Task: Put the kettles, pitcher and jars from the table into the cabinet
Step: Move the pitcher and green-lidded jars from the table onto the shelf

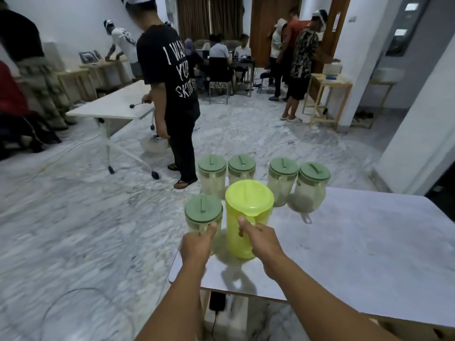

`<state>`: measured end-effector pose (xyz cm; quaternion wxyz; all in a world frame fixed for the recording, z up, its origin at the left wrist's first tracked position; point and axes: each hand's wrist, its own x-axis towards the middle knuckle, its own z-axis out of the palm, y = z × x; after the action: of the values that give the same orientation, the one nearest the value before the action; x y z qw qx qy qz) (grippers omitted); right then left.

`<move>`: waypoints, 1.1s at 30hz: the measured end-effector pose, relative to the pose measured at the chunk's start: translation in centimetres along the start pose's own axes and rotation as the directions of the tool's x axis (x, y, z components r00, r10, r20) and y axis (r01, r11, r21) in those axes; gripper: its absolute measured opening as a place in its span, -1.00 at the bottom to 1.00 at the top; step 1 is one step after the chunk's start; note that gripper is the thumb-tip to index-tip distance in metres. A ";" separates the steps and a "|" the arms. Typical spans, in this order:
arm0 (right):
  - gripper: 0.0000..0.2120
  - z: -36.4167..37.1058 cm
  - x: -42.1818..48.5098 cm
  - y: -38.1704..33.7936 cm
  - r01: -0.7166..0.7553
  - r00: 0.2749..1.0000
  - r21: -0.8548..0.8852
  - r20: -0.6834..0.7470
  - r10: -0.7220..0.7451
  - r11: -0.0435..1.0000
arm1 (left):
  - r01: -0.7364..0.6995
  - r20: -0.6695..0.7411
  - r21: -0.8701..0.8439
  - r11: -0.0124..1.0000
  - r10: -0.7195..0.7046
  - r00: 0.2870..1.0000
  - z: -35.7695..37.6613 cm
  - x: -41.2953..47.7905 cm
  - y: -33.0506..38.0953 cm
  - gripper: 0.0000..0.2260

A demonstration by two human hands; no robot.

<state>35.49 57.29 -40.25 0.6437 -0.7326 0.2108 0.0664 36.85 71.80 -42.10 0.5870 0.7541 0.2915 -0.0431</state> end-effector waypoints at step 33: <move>-0.62 -20.6 -20.5 -8.7 0.451 0.691 0.197 -0.695 -0.201 0.871 | -0.458 0.410 -0.324 0.828 0.559 0.721 7.5 -21.6 13.4 -0.56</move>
<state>16.85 42.58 -21.39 0.6500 -0.6067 0.2945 -0.3501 27.70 54.70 -24.09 0.7021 0.7061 -0.0828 -0.0387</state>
